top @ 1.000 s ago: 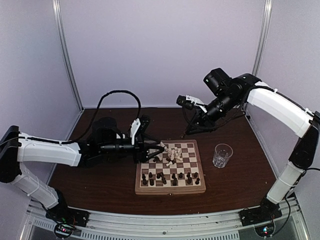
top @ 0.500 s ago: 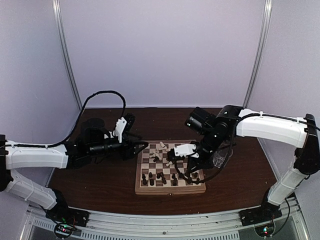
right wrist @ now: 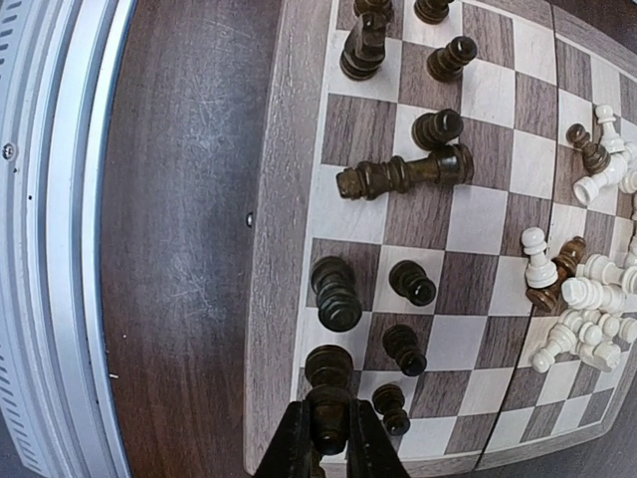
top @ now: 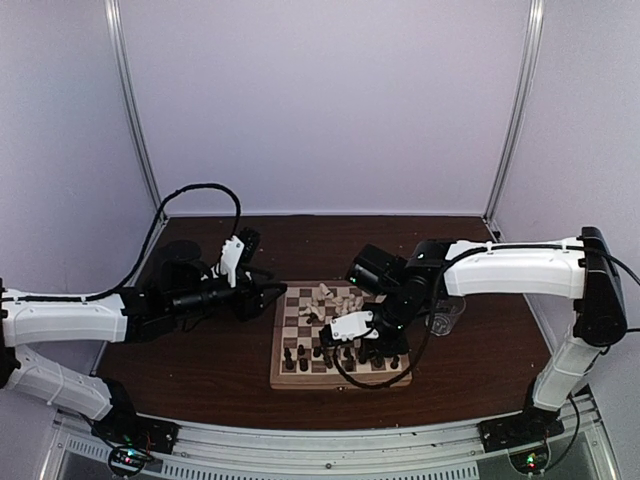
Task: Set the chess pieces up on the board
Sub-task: Place the bishop on c8.
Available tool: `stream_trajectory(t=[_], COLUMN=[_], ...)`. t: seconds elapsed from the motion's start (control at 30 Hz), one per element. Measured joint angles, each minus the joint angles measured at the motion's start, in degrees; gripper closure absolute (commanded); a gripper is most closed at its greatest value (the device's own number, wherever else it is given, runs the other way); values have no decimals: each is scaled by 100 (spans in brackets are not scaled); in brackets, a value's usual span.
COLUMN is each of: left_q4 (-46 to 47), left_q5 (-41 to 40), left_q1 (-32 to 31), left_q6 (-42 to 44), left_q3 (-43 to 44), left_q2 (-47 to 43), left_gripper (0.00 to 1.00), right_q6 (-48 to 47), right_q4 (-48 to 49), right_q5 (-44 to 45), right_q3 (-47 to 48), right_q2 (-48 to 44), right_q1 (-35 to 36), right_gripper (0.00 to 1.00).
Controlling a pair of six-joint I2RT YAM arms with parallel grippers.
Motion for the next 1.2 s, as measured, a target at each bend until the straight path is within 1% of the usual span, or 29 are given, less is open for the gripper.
stream_trajectory(t=[0.67,0.83,1.07,1.2], left_q4=[-61,-120,-146,-149], left_q5=[-63,-66,-63,-63], left_q1=[63,63,63,63], left_q6=[2,2,2,0], left_q3=[-39,-39,-39,-39], left_q2=[-63,-122,-122,-122], left_gripper=[52,52,52,52], right_q6=[-4,-2,13,28], right_q4=[190,240,269,269], right_q5=[264,293,295,299], right_q3=[-149,-166,-166,-166], right_q2=[328,330,356,356], right_q1=[109,109,109,109], right_gripper=[95,90,89,85])
